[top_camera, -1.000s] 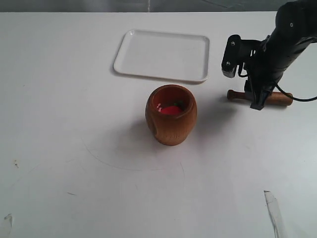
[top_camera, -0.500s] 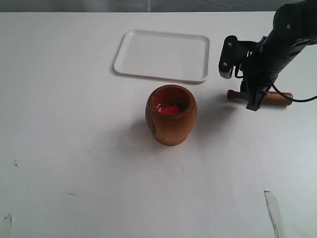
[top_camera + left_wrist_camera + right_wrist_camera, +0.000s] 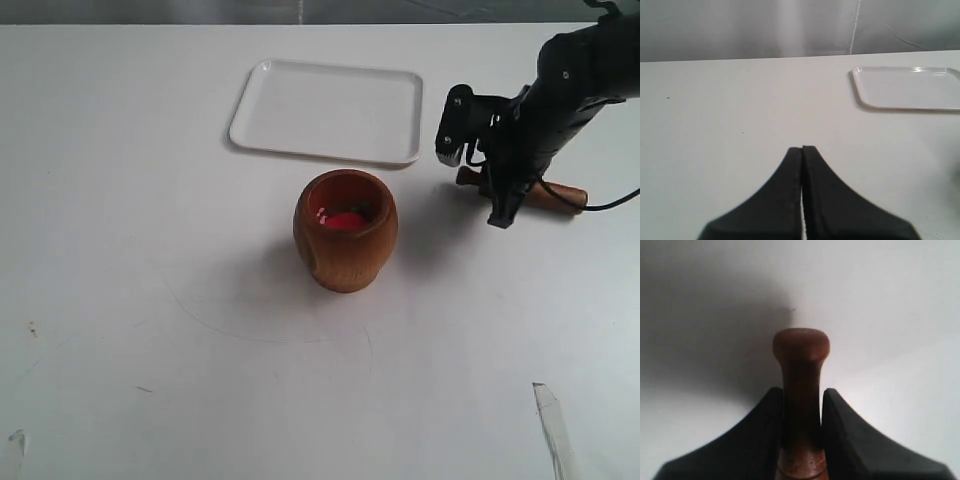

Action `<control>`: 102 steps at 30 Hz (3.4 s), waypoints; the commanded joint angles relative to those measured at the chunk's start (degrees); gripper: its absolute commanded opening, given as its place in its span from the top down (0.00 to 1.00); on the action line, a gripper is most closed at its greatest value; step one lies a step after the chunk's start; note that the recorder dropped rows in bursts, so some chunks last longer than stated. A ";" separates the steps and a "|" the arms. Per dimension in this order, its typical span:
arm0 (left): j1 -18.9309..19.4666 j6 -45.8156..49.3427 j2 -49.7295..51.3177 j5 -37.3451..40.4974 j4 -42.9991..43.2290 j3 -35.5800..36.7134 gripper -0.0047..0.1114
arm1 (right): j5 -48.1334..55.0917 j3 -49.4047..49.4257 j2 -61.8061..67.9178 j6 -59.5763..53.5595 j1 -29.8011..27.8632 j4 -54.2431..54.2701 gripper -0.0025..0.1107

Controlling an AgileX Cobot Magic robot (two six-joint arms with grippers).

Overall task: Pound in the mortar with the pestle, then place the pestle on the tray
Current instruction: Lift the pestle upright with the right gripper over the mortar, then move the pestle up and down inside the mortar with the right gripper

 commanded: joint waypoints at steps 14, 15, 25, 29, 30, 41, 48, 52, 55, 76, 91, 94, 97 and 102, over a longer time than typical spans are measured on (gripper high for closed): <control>-0.44 -0.47 -0.07 -0.17 -0.42 0.03 0.96 | -96.35 38.60 -32.17 67.60 7.27 -9.07 0.98; -0.44 -0.47 -0.07 -0.17 -0.42 0.03 0.96 | -98.43 41.61 -32.17 67.60 8.37 -10.33 0.98; -0.44 -0.47 -0.07 -0.17 -0.42 0.03 0.96 | -98.43 46.35 -27.19 53.28 24.01 -1.53 0.98; -0.44 -0.47 -0.07 -0.17 -0.42 0.03 0.96 | -98.43 43.57 -22.35 52.99 24.31 -2.14 0.98; -0.44 -0.47 -0.07 -0.17 -0.42 0.03 0.96 | -98.43 42.31 -20.86 52.99 24.31 -2.70 0.98; -0.44 -0.47 -0.07 -0.17 -0.42 0.03 0.96 | -98.43 39.77 -5.32 53.13 26.14 0.50 0.98; -0.44 -0.47 -0.07 -0.17 -0.42 0.03 0.96 | -98.43 39.98 -16.39 47.41 26.61 5.44 0.98; -0.44 -0.47 -0.07 -0.17 -0.42 0.03 0.96 | -98.43 40.65 -22.52 47.26 26.61 5.83 0.98; -0.44 -0.47 -0.07 -0.17 -0.42 0.03 0.96 | -98.43 40.65 -21.72 48.51 26.61 5.63 0.98; -0.44 -0.47 -0.07 -0.17 -0.42 0.03 0.96 | -98.43 40.34 -22.97 46.36 30.72 12.03 0.98; -0.44 -0.47 -0.07 -0.17 -0.42 0.03 0.96 | -98.43 42.37 -9.64 53.25 30.72 11.76 0.98; -0.44 -0.47 -0.07 -0.17 -0.42 0.03 0.96 | -98.43 42.07 -11.07 52.89 30.72 11.51 0.98; -0.44 -0.47 -0.07 -0.17 -0.42 0.03 0.96 | -98.43 41.93 -16.81 49.02 30.72 12.36 0.98; -0.44 -0.47 -0.07 -0.17 -0.42 0.03 0.96 | -98.43 41.93 -28.36 45.94 30.72 12.36 0.98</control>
